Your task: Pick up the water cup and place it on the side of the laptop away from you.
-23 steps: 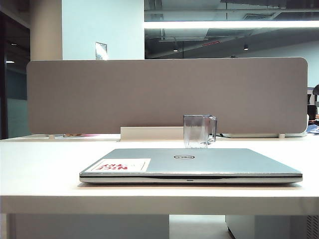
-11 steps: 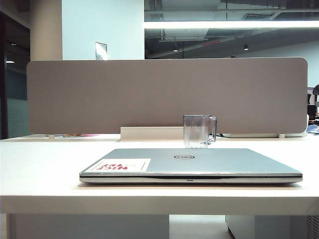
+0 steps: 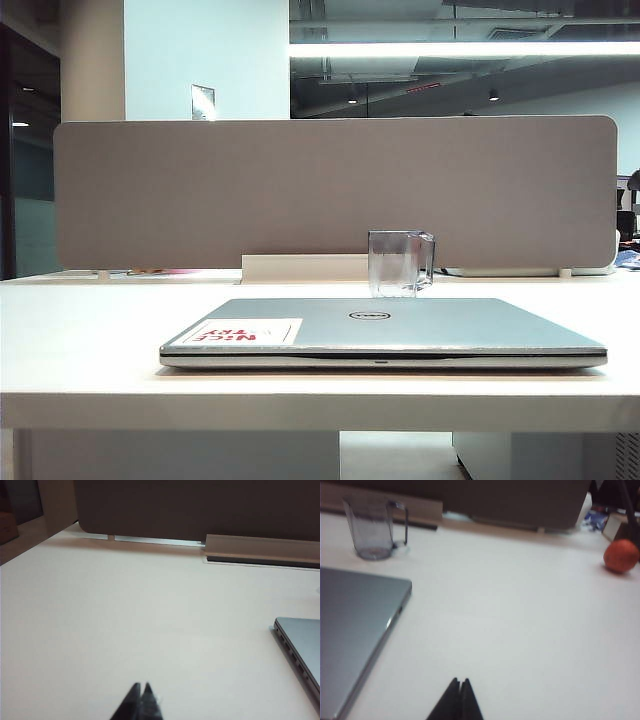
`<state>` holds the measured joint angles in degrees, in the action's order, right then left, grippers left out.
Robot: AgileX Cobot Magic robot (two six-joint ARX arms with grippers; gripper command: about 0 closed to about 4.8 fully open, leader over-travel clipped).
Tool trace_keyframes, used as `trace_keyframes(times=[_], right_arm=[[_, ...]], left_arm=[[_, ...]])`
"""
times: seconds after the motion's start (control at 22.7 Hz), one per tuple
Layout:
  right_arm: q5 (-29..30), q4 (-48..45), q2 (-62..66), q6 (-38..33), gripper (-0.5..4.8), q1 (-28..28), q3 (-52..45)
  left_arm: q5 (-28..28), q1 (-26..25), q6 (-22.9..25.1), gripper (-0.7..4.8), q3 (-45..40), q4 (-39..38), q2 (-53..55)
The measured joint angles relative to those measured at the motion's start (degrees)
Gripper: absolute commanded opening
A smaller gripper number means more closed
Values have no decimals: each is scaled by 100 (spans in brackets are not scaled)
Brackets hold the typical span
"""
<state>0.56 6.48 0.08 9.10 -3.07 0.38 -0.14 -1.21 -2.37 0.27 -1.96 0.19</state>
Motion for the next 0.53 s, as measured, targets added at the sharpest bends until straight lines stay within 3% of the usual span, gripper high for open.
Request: trace_keyframes(times=[0.53], right_arm=[[79, -190, 0, -332, -8, 0, 0]], left_arm=[[0, 0, 0, -6, 0, 0, 0]])
